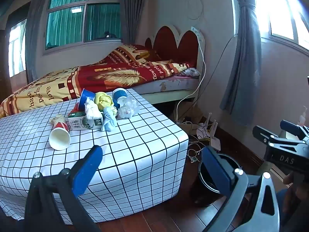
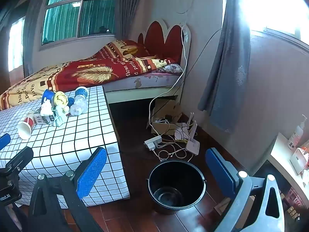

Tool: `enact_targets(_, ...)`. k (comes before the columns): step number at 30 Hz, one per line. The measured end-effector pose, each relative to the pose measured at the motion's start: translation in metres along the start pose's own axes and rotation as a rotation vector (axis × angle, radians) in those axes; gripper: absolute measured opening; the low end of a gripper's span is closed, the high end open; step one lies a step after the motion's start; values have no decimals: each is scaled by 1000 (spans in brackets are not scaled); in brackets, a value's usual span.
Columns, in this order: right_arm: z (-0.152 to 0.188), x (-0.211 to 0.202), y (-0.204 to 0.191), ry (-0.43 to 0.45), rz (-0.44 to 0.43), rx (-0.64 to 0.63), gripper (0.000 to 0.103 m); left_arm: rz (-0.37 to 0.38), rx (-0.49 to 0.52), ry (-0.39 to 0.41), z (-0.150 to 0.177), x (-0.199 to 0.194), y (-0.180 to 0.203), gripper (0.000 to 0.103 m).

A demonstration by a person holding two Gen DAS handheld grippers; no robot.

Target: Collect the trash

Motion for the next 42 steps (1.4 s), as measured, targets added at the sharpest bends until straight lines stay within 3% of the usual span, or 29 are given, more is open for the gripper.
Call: enact_targets(42, -4, 2, -2, 7, -4, -3, 103, -4, 6, 4, -5, 0, -2, 103)
Point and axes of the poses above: each gripper's, at about its wrist camera, not at the fingertips, and x roughly the way its jaws point, y to its right, z to its underside, the point moved 1 cm from there along x, roughly the way its jaws point, and after that the axes turned 12 degrees about y, right-handed, at the moved point
